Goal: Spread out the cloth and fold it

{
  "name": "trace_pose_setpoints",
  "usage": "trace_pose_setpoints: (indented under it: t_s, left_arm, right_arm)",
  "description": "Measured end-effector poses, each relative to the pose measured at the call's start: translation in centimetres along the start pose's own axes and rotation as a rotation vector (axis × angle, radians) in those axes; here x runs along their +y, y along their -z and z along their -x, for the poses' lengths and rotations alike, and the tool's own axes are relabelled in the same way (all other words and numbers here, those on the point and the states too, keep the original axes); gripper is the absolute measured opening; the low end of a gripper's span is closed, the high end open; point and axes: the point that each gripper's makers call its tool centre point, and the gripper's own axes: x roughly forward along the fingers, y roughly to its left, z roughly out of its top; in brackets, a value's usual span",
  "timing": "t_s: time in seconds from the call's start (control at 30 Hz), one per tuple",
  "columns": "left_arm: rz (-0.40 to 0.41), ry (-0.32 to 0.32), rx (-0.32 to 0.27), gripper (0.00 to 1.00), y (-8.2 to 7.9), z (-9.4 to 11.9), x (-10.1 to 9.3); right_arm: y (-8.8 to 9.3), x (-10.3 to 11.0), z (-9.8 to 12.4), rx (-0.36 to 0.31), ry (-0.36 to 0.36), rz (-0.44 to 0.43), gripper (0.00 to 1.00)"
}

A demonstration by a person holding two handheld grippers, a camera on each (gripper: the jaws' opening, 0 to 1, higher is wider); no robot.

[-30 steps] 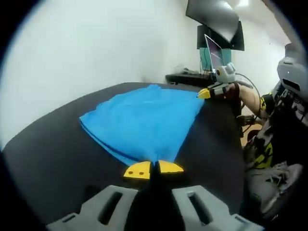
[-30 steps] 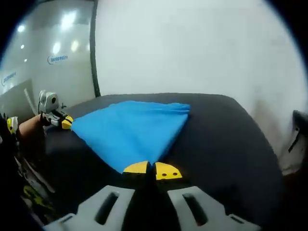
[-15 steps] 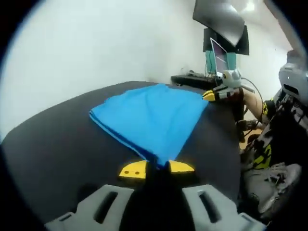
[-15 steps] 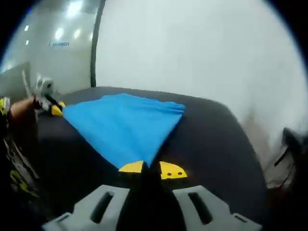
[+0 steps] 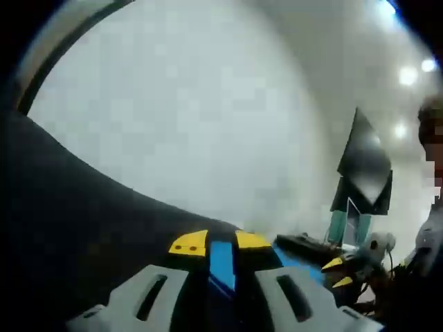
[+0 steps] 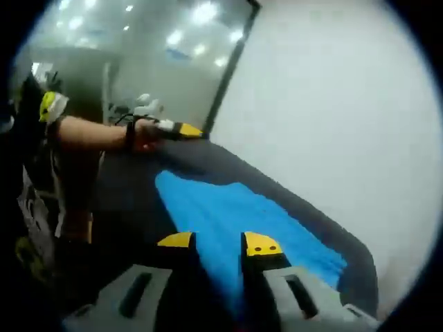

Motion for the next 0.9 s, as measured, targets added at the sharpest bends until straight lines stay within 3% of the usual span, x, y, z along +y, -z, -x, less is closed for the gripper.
trace_pose_setpoints:
  t_s: [0.03,0.07,0.1,0.17,0.37,0.57,0.73,0.9]
  left_arm:
    - [-0.020,-0.018,0.023,0.16,-0.1,0.1,0.0]
    - [-0.007,0.016,-0.059,0.16,-1.3,0.1,-0.9]
    - [-0.001,0.048,-0.099,0.16,-1.7,0.2,-1.4]
    - [0.015,0.038,-0.060,0.16,-1.2,0.6,-1.2]
    - [0.014,0.054,-0.096,0.16,-1.8,1.0,-1.5]
    - [-0.022,0.092,-0.085,0.16,-1.5,0.9,-2.7]
    - [-0.037,0.114,-0.085,0.16,-1.5,0.8,-2.8]
    - [-0.049,0.105,-0.088,0.16,-1.6,0.8,-2.4]
  right_arm:
    - [-0.4,1.0,-0.9,-0.002,-0.025,0.029,0.24]
    - [-0.8,1.8,-1.8,-0.008,-0.040,0.057,0.24]
    - [-1.1,2.3,-2.6,-0.016,-0.046,0.075,0.24]
    - [-1.2,3.3,-4.2,0.010,-0.078,0.126,0.24]
    - [-1.7,4.3,-7.7,0.021,-0.121,0.129,0.24]
    - [-1.2,3.0,-9.1,0.056,-0.079,0.126,0.20]
    - [-0.7,2.8,-9.9,0.064,-0.076,0.007,0.13]
    - [-0.7,3.1,-9.6,0.061,-0.076,0.029,0.04]
